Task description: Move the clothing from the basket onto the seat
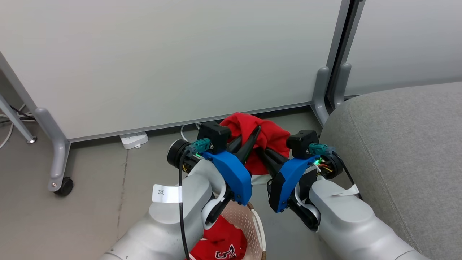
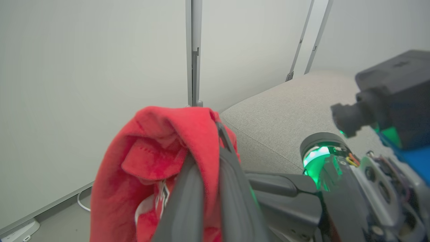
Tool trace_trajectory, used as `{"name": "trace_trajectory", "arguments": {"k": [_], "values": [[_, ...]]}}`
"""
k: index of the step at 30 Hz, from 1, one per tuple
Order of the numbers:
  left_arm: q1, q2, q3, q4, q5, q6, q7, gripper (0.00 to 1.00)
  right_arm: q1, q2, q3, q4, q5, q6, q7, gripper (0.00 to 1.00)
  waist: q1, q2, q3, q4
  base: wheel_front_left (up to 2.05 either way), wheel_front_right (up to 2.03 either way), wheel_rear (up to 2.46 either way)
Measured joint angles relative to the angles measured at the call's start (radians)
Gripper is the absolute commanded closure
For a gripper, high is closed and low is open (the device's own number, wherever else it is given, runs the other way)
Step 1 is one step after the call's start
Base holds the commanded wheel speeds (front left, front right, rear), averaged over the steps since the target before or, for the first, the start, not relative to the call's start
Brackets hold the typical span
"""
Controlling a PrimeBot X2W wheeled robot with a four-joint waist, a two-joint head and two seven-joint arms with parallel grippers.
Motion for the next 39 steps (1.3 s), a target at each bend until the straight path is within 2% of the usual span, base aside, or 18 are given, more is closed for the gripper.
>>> {"name": "trace_trajectory", "arguments": {"k": [15,16,17,18,19,27,31,39], "values": [[-0.014,0.0,-0.015,0.018,-0.005,0.001,-0.015,1.0,-0.002,0.0,0.028,0.009,0.022,0.0,-0.008,1.0,0.0,0.0,0.001,-0.01,0.0,0.0,0.0],[-0.014,0.0,-0.017,0.018,-0.005,0.001,-0.016,0.96,-0.002,0.0,0.029,0.009,0.023,0.0,-0.008,1.0,0.0,0.0,0.001,-0.01,0.0,0.0,0.0],[-0.015,0.0,-0.019,0.018,-0.005,0.001,-0.018,0.75,-0.002,0.0,0.03,0.009,0.023,0.0,-0.009,1.0,0.0,0.0,0.001,-0.009,0.0,0.0,0.0],[-0.015,0.0,-0.02,0.018,-0.005,0.001,-0.019,0.26,-0.003,0.0,0.031,0.009,0.023,0.0,-0.01,1.0,0.0,0.0,0.001,-0.009,0.0,0.0,0.0],[-0.017,0.0,-0.02,0.017,-0.002,0.004,-0.019,0.0,-0.003,0.0,0.032,0.009,0.023,0.0,-0.012,1.0,0.0,0.0,0.001,-0.009,0.0,0.0,0.0],[0.009,0.019,0.013,-0.048,0.053,0.005,-0.031,0.0,-0.004,0.0,0.03,0.007,0.014,0.0,-0.021,1.0,0.0,0.0,0.003,-0.014,0.0,0.0,0.0],[0.087,0.065,0.105,-0.169,0.123,0.015,-0.032,0.0,-0.011,0.0,0.012,0.005,-0.003,0.0,-0.023,1.0,0.0,0.0,0.006,-0.018,0.0,0.0,0.0],[0.362,0.168,0.327,-0.388,0.291,0.04,-0.032,0.0,-0.012,0.0,-0.046,-0.021,-0.056,0.0,-0.025,1.0,0.0,0.0,0.013,-0.027,0.0,0.0,0.0]]}}
